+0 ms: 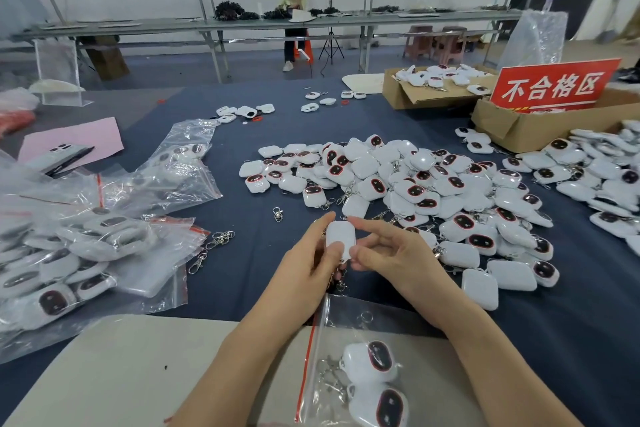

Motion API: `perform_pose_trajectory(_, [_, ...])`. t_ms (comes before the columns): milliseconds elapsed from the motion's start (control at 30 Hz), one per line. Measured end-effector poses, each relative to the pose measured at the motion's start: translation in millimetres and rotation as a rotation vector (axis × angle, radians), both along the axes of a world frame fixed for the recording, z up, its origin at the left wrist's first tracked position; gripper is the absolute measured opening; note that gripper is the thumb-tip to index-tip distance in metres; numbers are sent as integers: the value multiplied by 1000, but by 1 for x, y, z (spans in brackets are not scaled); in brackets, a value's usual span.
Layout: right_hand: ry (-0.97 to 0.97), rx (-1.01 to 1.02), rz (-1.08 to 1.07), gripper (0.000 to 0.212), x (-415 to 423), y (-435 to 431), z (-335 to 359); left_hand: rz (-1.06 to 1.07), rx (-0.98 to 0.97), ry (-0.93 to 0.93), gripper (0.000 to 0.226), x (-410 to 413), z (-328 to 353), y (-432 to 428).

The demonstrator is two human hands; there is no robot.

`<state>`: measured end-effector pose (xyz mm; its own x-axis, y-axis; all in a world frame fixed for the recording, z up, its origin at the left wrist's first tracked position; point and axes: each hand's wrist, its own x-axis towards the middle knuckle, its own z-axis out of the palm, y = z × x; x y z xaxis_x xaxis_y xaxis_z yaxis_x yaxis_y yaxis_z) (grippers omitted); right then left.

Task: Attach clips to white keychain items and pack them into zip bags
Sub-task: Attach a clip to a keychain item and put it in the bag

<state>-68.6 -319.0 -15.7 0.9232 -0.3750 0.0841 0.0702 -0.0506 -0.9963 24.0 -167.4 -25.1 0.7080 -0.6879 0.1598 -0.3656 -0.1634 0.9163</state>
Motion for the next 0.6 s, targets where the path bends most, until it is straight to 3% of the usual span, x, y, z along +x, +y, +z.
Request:
perform_pose_trajectory(200, [-24,138,12,39,-2,-1,-1,-23,7,0,42,-3,0,0])
perform_pose_trajectory(600, [-35,132,114,32,-2,-1,-3,8,14,-52,19,-7,0,-1])
